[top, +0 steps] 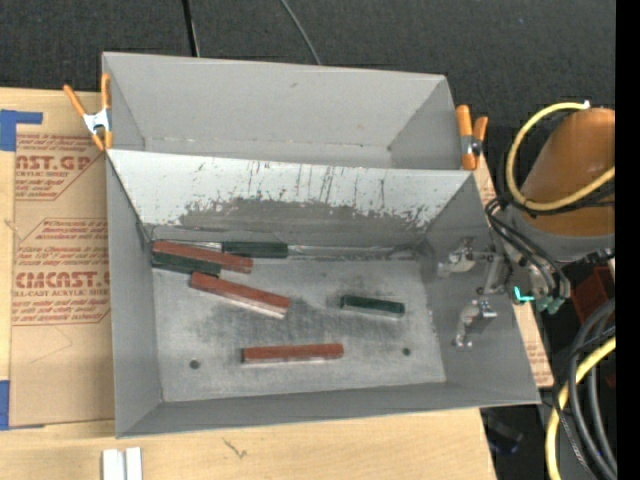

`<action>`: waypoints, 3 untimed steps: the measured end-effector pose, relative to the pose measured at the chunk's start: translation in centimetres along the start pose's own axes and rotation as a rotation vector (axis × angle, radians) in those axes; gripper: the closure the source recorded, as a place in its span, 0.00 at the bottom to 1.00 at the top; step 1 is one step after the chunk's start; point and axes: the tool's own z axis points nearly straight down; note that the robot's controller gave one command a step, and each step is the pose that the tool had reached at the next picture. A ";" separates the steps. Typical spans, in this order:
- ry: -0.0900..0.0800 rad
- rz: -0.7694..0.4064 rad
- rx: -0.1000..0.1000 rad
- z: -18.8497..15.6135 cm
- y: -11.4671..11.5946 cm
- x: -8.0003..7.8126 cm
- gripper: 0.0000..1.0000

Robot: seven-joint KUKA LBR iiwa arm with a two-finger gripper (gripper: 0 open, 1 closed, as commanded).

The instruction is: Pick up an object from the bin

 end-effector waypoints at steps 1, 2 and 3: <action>-0.007 -0.001 0.001 -0.4 0.0 -0.2 0.00; -0.015 -0.050 0.004 4.6 1.0 -2.3 0.00; -0.009 -0.034 0.002 12.1 7.1 -2.2 1.00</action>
Offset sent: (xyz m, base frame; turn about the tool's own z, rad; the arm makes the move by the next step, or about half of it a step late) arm 0.0448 0.0232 -0.1181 -0.1148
